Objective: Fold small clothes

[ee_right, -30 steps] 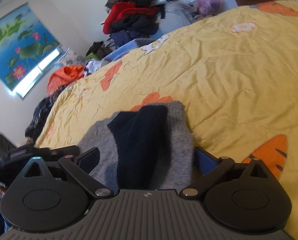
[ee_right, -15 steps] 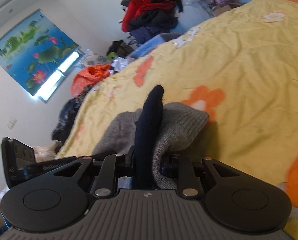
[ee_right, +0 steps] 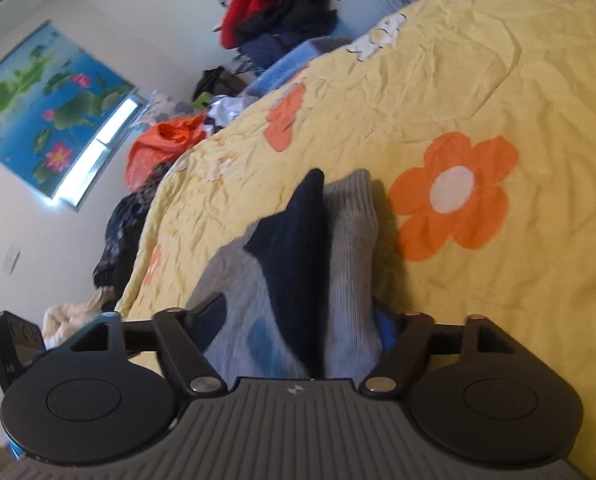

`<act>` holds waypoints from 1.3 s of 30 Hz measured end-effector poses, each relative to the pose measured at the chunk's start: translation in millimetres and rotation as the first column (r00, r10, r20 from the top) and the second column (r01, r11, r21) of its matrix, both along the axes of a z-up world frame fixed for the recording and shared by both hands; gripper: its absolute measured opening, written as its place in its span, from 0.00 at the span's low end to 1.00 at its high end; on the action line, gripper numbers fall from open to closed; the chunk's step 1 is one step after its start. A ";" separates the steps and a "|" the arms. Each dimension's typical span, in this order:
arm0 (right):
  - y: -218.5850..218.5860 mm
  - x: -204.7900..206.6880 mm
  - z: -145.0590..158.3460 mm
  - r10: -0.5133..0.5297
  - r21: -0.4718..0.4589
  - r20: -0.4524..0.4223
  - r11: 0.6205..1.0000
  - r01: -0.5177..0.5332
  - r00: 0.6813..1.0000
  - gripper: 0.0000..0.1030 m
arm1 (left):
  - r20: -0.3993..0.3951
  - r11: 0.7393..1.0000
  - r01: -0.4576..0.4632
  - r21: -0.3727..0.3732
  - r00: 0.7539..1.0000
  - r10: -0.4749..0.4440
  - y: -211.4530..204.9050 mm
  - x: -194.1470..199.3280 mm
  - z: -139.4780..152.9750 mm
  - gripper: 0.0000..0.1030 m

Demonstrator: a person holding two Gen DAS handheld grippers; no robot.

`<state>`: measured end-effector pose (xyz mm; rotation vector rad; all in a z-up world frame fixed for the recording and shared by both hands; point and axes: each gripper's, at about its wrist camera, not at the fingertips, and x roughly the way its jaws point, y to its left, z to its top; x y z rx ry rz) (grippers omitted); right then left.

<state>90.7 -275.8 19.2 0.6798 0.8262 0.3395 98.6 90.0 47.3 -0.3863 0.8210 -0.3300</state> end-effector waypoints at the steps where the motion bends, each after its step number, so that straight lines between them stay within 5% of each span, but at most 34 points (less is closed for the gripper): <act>1: -4.4 -11.8 3.3 0.017 -0.022 0.015 1.000 -0.017 1.000 0.77 | -0.002 1.000 0.012 -0.013 1.000 -0.012 0.2 -14.0 -4.2 0.45; 5: -21.6 -57.0 8.8 0.058 -0.100 0.009 0.993 -0.057 0.998 0.77 | -0.030 0.994 0.067 -0.086 0.997 -0.070 -3.8 -64.1 -26.0 0.54; 10: -17.5 -82.4 -8.2 0.142 0.004 -0.082 0.990 -0.142 0.986 0.73 | -0.077 0.976 0.063 -0.211 0.994 -0.081 -7.9 -83.9 -47.4 0.54; 12: -7.1 -87.7 -17.4 0.181 0.079 -0.094 0.982 -0.174 0.979 0.67 | -0.112 0.978 0.037 -0.207 0.992 -0.061 -7.3 -76.4 -47.4 0.24; 14: 3.2 -84.6 -22.8 0.198 0.123 -0.128 0.975 -0.183 0.972 0.29 | -0.122 0.979 0.032 -0.202 0.991 -0.057 -5.8 -74.1 -46.9 0.16; 20: 27.7 -90.6 -24.9 0.256 0.153 -0.141 0.960 -0.235 0.956 0.26 | -0.027 0.992 0.044 -0.117 0.999 -0.047 7.5 -100.9 -15.1 0.13; 27: 53.3 -153.4 -22.4 0.357 0.228 -0.142 0.919 -0.321 0.923 0.26 | -0.070 0.995 0.064 -0.082 0.995 -0.069 36.3 -159.3 -17.1 0.14; 30: 59.2 -174.2 -28.0 0.351 0.188 -0.148 0.928 -0.322 0.925 0.30 | -0.105 0.993 0.047 -0.110 0.993 -0.059 48.2 -171.4 -29.6 0.21; 31: 56.3 -178.3 -27.4 0.332 0.197 -0.134 0.932 -0.304 0.934 0.38 | -0.117 0.989 0.033 -0.144 0.992 -0.050 54.9 -171.6 -28.8 0.30; 34: 46.9 -177.1 -14.9 0.319 0.217 -0.127 0.933 -0.287 0.939 0.65 | -0.102 0.970 -0.011 -0.241 0.995 -0.014 74.7 -172.2 -11.5 0.80; 36: 37.1 -172.3 -0.2 0.286 0.183 -0.081 0.946 -0.268 0.955 0.76 | -0.003 0.966 -0.028 -0.256 1.000 0.028 81.0 -171.1 7.0 0.83; 39: 21.5 -154.2 10.7 0.214 0.166 -0.053 0.965 -0.203 0.975 0.76 | 0.007 0.983 -0.038 -0.179 0.999 0.040 66.9 -146.2 20.6 0.83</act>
